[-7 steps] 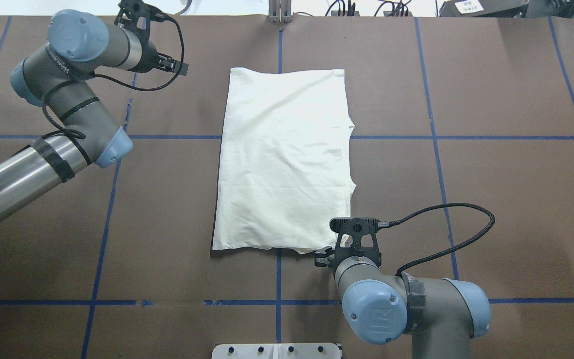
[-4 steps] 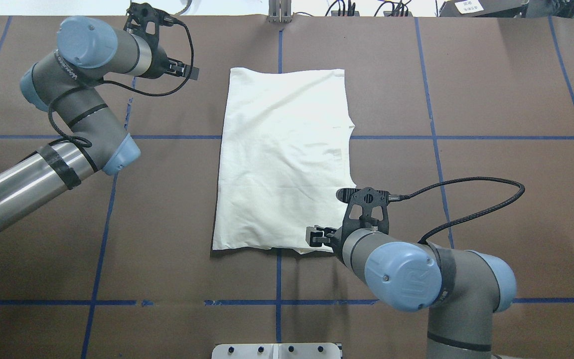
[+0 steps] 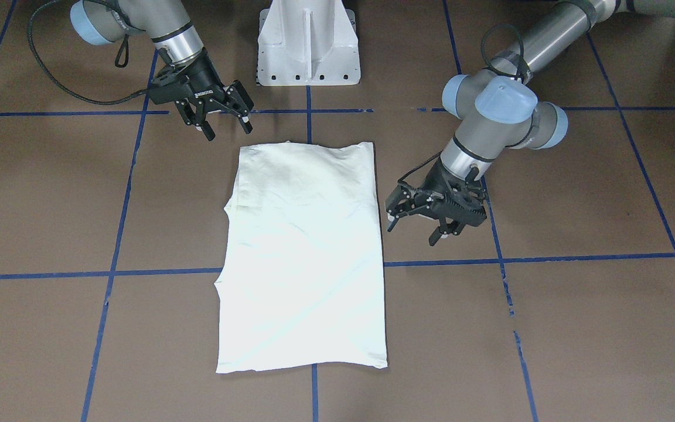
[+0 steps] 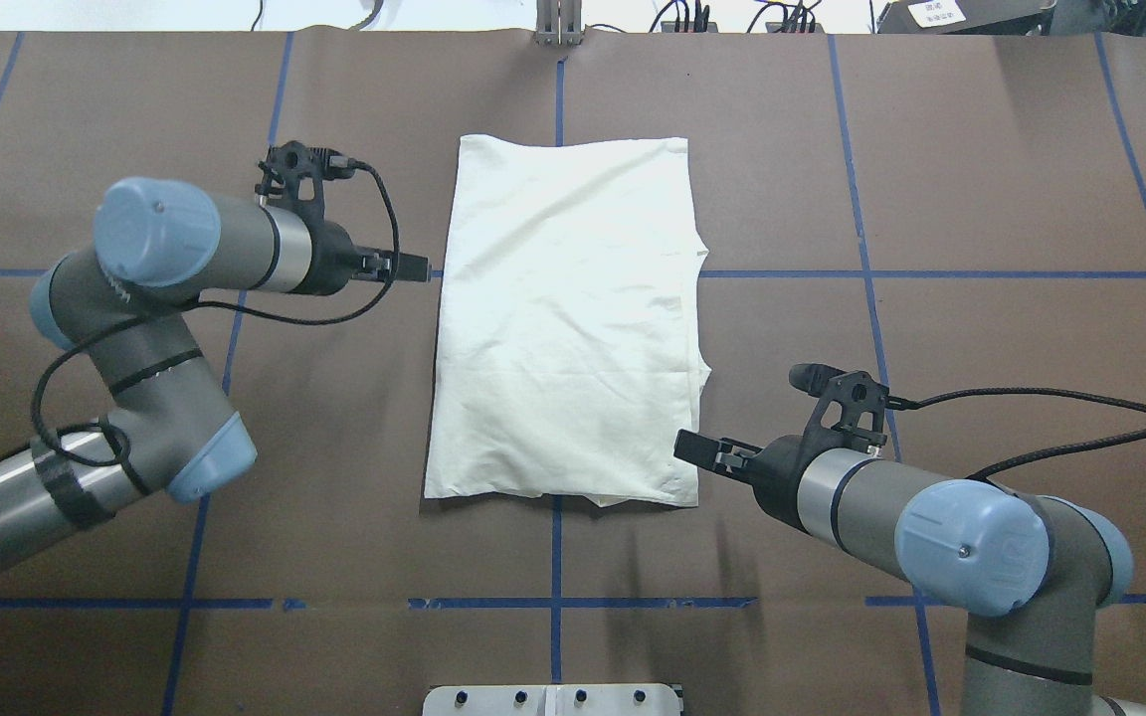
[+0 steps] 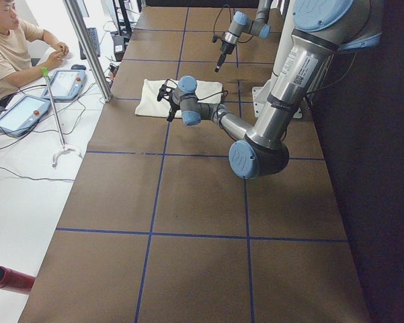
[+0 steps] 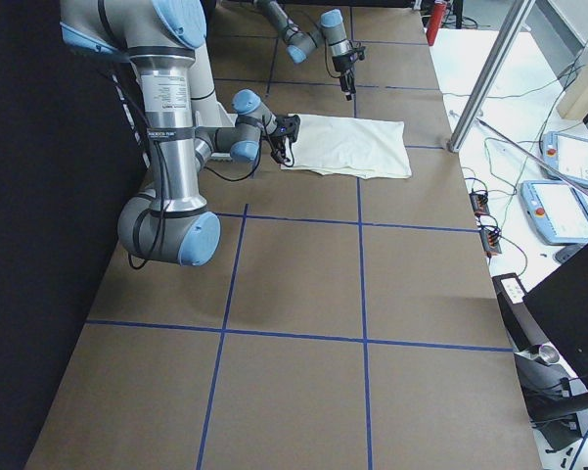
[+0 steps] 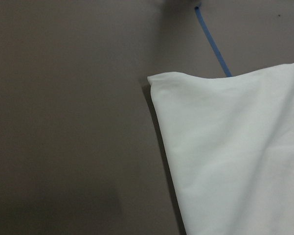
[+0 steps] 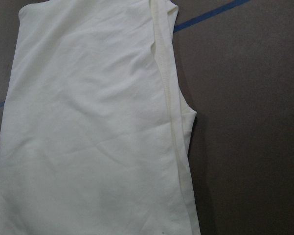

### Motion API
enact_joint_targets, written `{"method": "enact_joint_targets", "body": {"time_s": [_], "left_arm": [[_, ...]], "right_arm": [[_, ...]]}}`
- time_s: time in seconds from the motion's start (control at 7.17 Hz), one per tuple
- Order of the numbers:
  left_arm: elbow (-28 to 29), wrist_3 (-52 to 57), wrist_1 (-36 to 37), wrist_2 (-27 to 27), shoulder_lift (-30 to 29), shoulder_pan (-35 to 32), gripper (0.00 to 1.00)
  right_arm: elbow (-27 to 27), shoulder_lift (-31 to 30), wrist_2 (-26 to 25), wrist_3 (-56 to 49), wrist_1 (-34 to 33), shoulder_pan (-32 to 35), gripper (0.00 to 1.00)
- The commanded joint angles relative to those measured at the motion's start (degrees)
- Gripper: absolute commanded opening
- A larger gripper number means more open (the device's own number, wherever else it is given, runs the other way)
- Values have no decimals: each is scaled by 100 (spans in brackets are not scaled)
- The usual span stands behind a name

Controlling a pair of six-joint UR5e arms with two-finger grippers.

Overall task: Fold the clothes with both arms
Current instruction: 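Move both grippers down to the shirt's corners nearest the robot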

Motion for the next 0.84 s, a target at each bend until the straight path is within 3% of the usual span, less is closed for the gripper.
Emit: {"method": "enact_joint_targets", "body": {"time_s": [0.0, 0.14, 0.42, 0.7], "left_arm": [[-1035, -1295, 4, 543, 756, 926, 100], [-1422, -2014, -4, 808, 1055, 1314, 100], [-1523, -3204, 13, 1765, 1198, 2036, 79], [-1418, -3602, 30, 2031, 1146, 2327, 73]], "right_arm": [[-18, -84, -26, 924, 77, 75, 98], [-36, -84, -35, 1276, 77, 128, 96], [-45, -67, -35, 1508, -124, 190, 96], [-45, -75, -105, 1508, -125, 190, 96]]}}
